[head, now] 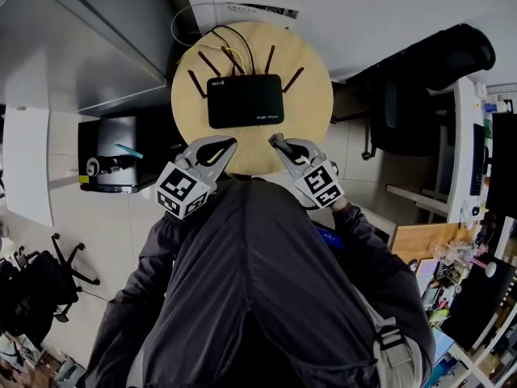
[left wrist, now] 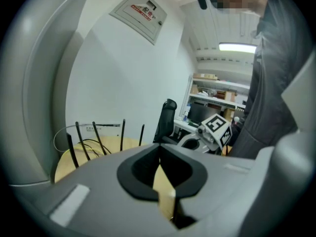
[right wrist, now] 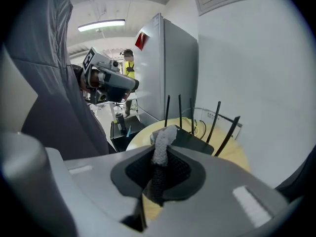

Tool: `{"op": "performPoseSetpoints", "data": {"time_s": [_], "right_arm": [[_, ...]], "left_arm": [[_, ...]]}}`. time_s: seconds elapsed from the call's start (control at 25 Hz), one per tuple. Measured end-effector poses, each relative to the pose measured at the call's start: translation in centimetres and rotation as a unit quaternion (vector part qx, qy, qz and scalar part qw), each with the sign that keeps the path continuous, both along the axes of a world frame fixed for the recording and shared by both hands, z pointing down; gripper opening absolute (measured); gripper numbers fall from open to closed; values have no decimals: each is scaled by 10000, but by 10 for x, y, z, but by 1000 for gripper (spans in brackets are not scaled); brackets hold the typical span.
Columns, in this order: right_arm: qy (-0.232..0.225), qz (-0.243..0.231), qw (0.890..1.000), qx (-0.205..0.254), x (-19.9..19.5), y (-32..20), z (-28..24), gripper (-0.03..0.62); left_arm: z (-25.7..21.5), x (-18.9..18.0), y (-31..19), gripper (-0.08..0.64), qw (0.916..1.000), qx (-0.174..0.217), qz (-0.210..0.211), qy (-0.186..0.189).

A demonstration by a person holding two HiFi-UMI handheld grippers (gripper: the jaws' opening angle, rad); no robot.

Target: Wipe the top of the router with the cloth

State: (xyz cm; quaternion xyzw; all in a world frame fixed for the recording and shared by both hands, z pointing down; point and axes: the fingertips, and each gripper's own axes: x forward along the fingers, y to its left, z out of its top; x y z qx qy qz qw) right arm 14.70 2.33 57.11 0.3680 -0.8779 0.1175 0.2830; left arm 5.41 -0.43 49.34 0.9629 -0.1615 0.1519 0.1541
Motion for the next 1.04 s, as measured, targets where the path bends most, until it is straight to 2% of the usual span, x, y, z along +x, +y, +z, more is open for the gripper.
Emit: {"op": "performPoseSetpoints", "data": {"time_s": [1.04], "right_arm": [[-83,-336,9992,194,-12,-10,-22,31]], "left_arm": [[2,9,-2,-9,10000,-20,-20,-1]]}}
